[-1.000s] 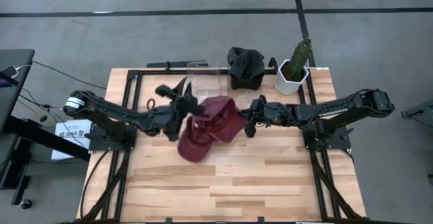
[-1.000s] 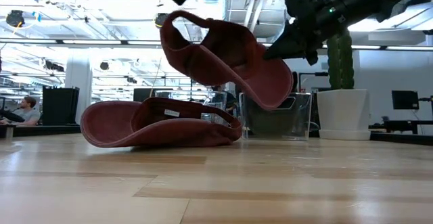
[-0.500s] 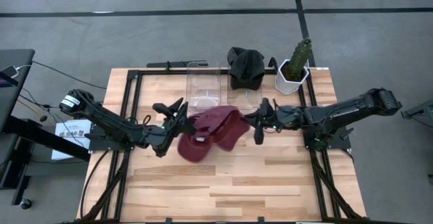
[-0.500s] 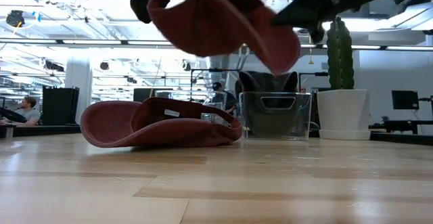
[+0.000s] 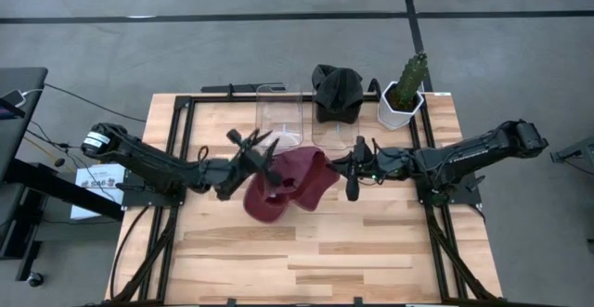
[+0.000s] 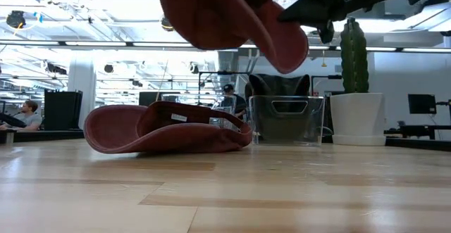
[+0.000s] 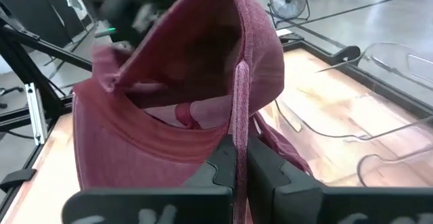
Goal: Pick & Place hat
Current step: Put the red cap into the left transparent bin
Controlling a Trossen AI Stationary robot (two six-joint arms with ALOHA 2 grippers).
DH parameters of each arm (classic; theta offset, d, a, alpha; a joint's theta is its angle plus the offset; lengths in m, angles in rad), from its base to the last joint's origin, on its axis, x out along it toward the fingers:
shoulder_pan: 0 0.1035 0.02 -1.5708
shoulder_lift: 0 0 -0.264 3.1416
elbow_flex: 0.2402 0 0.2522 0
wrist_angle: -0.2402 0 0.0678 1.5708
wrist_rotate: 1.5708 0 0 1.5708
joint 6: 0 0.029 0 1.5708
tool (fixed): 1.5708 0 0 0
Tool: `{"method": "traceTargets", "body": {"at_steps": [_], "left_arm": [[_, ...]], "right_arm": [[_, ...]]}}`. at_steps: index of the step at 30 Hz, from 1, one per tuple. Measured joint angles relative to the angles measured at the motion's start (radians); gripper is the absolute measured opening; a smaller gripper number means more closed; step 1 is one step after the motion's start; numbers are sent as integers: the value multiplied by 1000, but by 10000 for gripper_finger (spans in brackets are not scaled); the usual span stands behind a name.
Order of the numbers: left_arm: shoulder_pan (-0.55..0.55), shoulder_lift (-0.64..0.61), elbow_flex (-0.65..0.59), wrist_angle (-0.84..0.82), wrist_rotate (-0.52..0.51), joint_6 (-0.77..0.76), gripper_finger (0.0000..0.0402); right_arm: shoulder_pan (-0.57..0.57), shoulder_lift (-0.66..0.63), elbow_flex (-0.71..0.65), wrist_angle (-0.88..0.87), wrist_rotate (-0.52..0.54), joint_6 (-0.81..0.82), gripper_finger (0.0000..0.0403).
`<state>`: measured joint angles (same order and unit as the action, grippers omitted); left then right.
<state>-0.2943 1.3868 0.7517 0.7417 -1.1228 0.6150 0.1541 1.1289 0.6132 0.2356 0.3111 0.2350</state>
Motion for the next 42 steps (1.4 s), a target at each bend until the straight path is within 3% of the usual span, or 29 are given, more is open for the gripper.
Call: {"method": "traceTargets", "body": {"at_steps": [6, 12, 25, 32, 42], "left_arm": [[134, 2, 0, 0, 107, -106, 121], [194, 2, 0, 0, 235, -183, 121], [332, 3, 0, 33, 206, -187, 121], [394, 3, 0, 35, 198, -187, 121], [328, -37, 0, 38, 186, -98, 121]], "right_arm": [[-12, 67, 0, 99, -50, -8, 3], [-49, 121, 0, 184, -109, -8, 3], [-98, 301, 0, 415, -285, 31, 3], [-111, 331, 0, 434, -289, 37, 3], [-133, 223, 0, 283, -201, -1, 3]]}}
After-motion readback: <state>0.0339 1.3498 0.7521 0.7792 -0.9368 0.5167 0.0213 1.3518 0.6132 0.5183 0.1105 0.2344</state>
